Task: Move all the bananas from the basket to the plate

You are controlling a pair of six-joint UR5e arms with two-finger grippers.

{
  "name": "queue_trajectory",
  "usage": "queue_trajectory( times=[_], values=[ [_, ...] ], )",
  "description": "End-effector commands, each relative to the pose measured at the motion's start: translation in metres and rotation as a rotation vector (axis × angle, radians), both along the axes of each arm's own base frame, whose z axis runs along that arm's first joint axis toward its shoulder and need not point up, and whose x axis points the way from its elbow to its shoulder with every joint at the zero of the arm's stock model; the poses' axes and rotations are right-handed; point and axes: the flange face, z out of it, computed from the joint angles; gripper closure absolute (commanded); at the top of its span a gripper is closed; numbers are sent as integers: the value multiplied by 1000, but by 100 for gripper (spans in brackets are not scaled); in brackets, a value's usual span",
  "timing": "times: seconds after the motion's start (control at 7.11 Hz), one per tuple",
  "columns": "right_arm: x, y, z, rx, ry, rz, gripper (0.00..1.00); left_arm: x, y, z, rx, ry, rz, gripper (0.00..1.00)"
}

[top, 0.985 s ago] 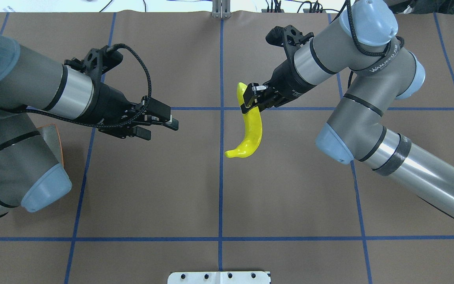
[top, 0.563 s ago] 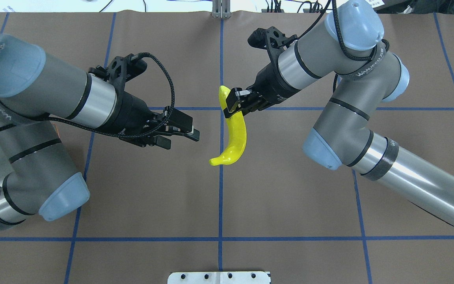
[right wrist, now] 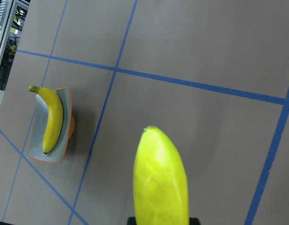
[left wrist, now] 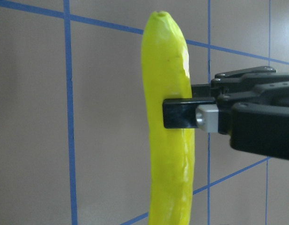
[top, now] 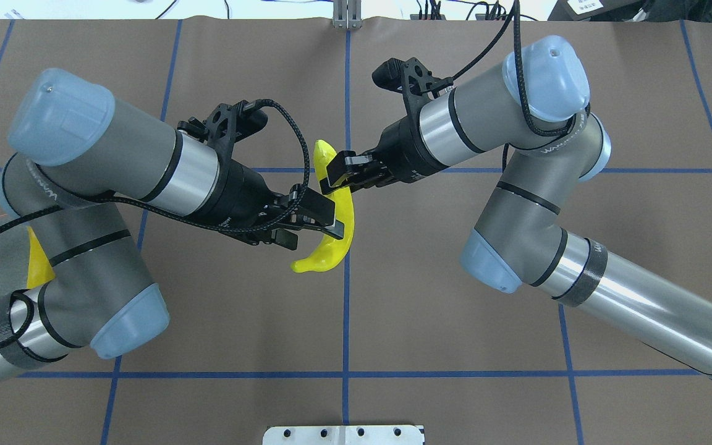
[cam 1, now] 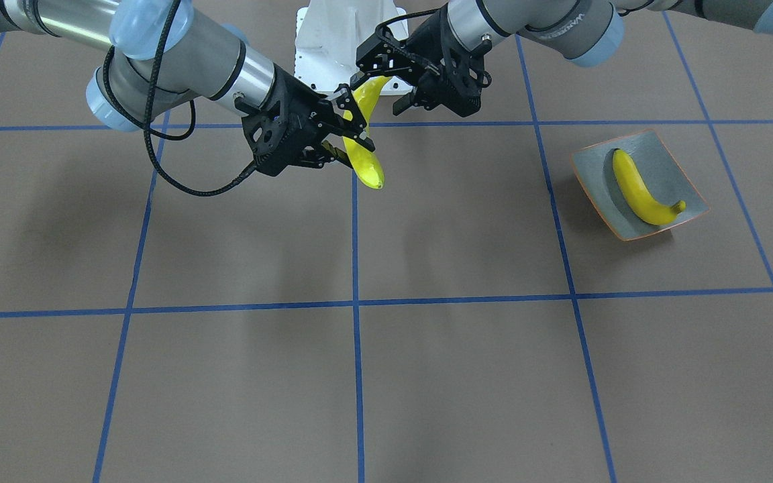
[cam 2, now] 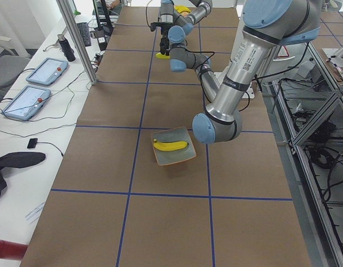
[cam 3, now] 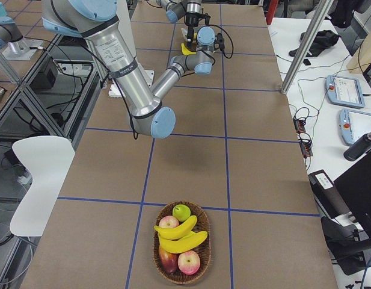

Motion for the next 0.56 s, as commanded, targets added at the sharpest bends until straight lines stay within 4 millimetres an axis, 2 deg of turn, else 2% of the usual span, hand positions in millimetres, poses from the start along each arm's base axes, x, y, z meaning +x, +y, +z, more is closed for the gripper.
queue_trajectory(
  times=[0.0,0.42],
  values=[
    [2,7,3,-8,-51,-1,100,2,1,0,0,1,3,12],
    [6,14,7,-8,-101,-6,100,6,2,1,-1,-3,10,12]
  ],
)
